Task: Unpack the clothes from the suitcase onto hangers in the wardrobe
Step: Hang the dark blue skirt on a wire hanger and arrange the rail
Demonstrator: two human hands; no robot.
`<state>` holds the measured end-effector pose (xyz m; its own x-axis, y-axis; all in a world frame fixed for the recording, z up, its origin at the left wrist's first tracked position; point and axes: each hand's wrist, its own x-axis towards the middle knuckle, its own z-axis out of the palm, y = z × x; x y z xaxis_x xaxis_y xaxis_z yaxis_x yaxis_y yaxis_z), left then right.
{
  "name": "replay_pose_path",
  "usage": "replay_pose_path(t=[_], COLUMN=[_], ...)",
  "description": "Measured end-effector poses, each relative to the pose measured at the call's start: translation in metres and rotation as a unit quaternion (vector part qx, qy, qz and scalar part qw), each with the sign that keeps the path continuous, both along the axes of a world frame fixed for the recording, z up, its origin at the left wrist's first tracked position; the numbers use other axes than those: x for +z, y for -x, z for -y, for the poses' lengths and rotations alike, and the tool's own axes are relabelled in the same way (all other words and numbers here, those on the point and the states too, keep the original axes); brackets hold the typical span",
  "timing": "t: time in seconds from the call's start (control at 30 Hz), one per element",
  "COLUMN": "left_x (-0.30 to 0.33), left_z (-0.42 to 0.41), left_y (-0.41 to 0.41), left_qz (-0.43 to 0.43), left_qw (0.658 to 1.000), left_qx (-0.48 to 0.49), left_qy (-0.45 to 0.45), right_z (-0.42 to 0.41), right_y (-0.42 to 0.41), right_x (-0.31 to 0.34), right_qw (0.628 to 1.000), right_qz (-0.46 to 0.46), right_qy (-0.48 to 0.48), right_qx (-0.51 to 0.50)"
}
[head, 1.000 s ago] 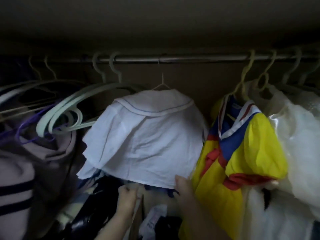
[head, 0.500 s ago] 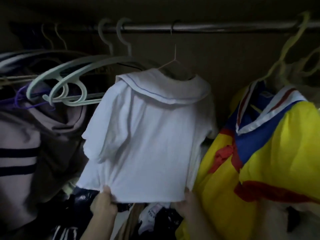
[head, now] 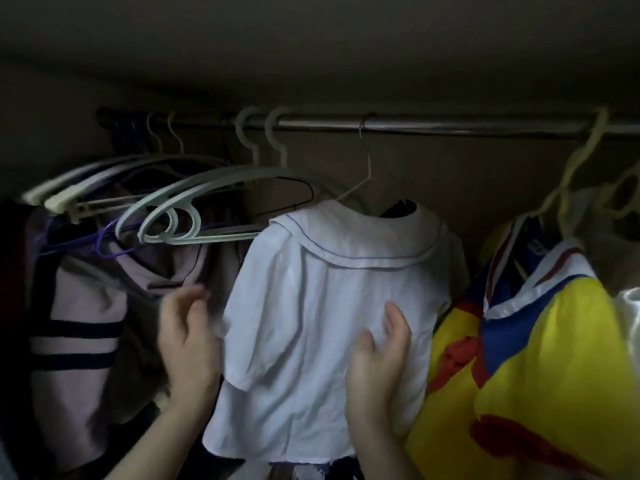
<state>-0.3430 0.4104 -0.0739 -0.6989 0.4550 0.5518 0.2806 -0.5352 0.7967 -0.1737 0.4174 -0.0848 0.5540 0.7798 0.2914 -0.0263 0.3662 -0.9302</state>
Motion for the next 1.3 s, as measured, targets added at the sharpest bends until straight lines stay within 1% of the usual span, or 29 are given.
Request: replay_pose_path(t=[0.03, 0.07, 0.13, 0.2, 0.27, 0.3, 0.37, 0.4, 0.43, 0.47, 0.5, 0.53, 0.57, 0.6, 0.63, 0.73, 0.77, 0.83, 0.9, 0.97, 1.03, 1.07, 1.1, 1.13, 1.17, 1.2, 1.23, 1.27, 1.3], left_x=[0.015, 0.029, 0.055, 0.061, 0.062, 0.066, 0.07, 0.071, 0.075, 0.077, 0.081, 0.085, 0.089, 0.092, 0.096, 0.111, 0.115, 0.12, 0.121, 0.12, 0.121, 0.122, 0.121, 0.122, 0.121, 0.117, 0.112, 0.107, 0.104], left_z=[-0.002, -0.008, -0.015, -0.009, 0.004, 0.014, 0.023, 0.022, 0.014, 0.003, -0.008, -0.017, -0.023, -0.028, -0.032, -0.046, -0.049, -0.056, -0.061, -0.069, -0.076, -0.082, -0.089, -0.087, -0.087, -0.087, -0.087, -0.086, -0.085], left_y=[-0.003, -0.006, -0.014, -0.023, -0.04, -0.049, -0.065, -0.071, -0.077, -0.08, -0.082, -0.084, -0.089, -0.096, -0.103, -0.118, -0.12, -0.121, -0.122, -0.125, -0.126, -0.123, -0.122, -0.118, -0.115, -0.113, -0.114, -0.115, -0.116], left_qz=[-0.04, -0.054, -0.053, -0.067, -0.134, -0.186, -0.307, -0.33, -0.317, -0.284, -0.246, -0.229, -0.234, -0.253, -0.273, -0.323, -0.331, -0.317, -0.317, -0.325, -0.337, -0.327, -0.316, -0.314, -0.335, -0.352, -0.364, -0.412, -0.457], left_qw=[0.996, 0.986, 0.946, 0.913, 0.883, 0.858, 0.785, 0.778, 0.803, 0.836, 0.853, 0.85, 0.831, 0.812, 0.805, 0.815, 0.813, 0.805, 0.802, 0.817, 0.825, 0.827, 0.83, 0.827, 0.812, 0.797, 0.781, 0.766, 0.757], left_qx=[-0.072, -0.155, -0.315, -0.395, -0.442, -0.473, -0.537, -0.534, -0.504, -0.469, -0.459, -0.475, -0.5, -0.518, -0.52, -0.477, -0.473, -0.493, -0.499, -0.47, -0.45, -0.455, -0.457, -0.462, -0.473, -0.487, -0.505, -0.493, -0.466], left_qy=[0.018, 0.027, 0.059, 0.072, 0.082, 0.069, 0.014, -0.019, -0.035, -0.03, -0.011, 0.021, 0.065, 0.085, 0.087, 0.062, 0.071, 0.092, 0.091, 0.072, 0.056, 0.058, 0.057, 0.062, 0.066, 0.063, 0.048, 0.021, 0.011], right_z=[0.008, 0.016, 0.031, 0.045, 0.053, 0.056, 0.057, 0.058, 0.058, 0.058, 0.059, 0.061, 0.063, 0.067, 0.072, 0.083, 0.086, 0.089, 0.091, 0.096, 0.104, 0.108, 0.111, 0.114, 0.115, 0.112, 0.107, 0.096, 0.083], right_y=[0.006, 0.01, 0.01, 0.006, -0.002, -0.006, -0.015, -0.021, -0.028, -0.034, -0.041, -0.047, -0.053, -0.057, -0.059, -0.059, -0.059, -0.061, -0.063, -0.061, -0.056, -0.054, -0.05, -0.047, -0.043, -0.035, -0.024, -0.011, 0.001], right_x=[0.022, 0.041, 0.065, 0.088, 0.104, 0.11, 0.121, 0.125, 0.127, 0.128, 0.127, 0.125, 0.122, 0.118, 0.111, 0.087, 0.082, 0.077, 0.079, 0.086, 0.104, 0.117, 0.131, 0.142, 0.151, 0.155, 0.156, 0.153, 0.148], right_qw=[0.999, 0.994, 0.983, 0.966, 0.944, 0.929, 0.884, 0.859, 0.845, 0.844, 0.848, 0.854, 0.859, 0.859, 0.856, 0.842, 0.84, 0.825, 0.806, 0.819, 0.857, 0.868, 0.868, 0.852, 0.81, 0.748, 0.691, 0.655, 0.632], right_qz=[0.026, 0.054, 0.111, 0.194, 0.283, 0.327, 0.427, 0.47, 0.49, 0.488, 0.477, 0.459, 0.444, 0.44, 0.447, 0.468, 0.469, 0.482, 0.493, 0.471, 0.406, 0.379, 0.381, 0.422, 0.501, 0.587, 0.65, 0.694, 0.728], right_qy=[-0.034, -0.071, -0.114, -0.137, -0.162, -0.172, -0.172, -0.162, -0.155, -0.146, -0.134, -0.116, -0.092, -0.067, -0.046, 0.014, 0.045, 0.118, 0.154, 0.132, 0.069, 0.036, 0.018, 0.014, 0.03, 0.049, 0.053, 0.042, 0.033], right_qx=[0.03, 0.061, 0.094, 0.098, 0.05, 0.012, -0.078, -0.12, -0.146, -0.167, -0.19, -0.216, -0.238, -0.251, -0.257, -0.267, -0.268, -0.27, -0.29, -0.3, -0.309, -0.319, -0.319, -0.31, -0.303, -0.307, -0.314, -0.297, -0.262])
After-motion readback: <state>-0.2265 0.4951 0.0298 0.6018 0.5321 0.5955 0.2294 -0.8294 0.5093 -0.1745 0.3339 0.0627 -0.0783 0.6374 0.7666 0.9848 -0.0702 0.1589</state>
